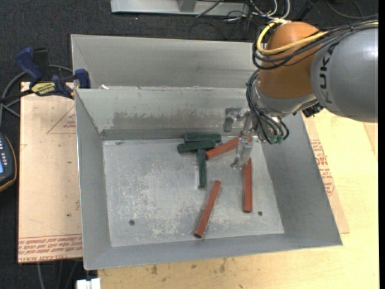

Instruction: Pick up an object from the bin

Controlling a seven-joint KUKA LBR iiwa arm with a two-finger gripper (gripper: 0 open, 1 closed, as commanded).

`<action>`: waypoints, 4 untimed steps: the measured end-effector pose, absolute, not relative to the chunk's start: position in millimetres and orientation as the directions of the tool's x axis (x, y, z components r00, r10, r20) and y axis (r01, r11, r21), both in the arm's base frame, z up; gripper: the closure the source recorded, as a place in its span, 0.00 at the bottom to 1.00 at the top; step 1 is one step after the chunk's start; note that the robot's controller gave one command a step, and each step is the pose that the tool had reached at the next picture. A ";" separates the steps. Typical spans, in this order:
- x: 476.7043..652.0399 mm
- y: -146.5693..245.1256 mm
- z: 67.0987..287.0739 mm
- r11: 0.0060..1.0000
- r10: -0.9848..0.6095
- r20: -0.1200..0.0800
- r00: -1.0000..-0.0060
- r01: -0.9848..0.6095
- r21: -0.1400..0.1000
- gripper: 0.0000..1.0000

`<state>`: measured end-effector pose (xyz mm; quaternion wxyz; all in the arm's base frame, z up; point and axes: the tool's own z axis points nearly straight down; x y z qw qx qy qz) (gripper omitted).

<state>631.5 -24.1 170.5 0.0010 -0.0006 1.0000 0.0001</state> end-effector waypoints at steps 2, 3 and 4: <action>645.6 -10.1 73.7 1.000 -0.002 -0.009 -1.000 -0.002 0.001 1.00; 643.6 -9.9 70.9 1.000 -0.002 -0.003 -1.000 -0.002 0.001 0.00; 647.7 -86.3 70.3 0.920 0.391 -0.005 -0.920 0.391 0.000 0.00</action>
Offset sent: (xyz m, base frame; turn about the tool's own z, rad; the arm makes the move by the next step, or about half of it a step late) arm 0.0111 0.0136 -0.1005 0.0001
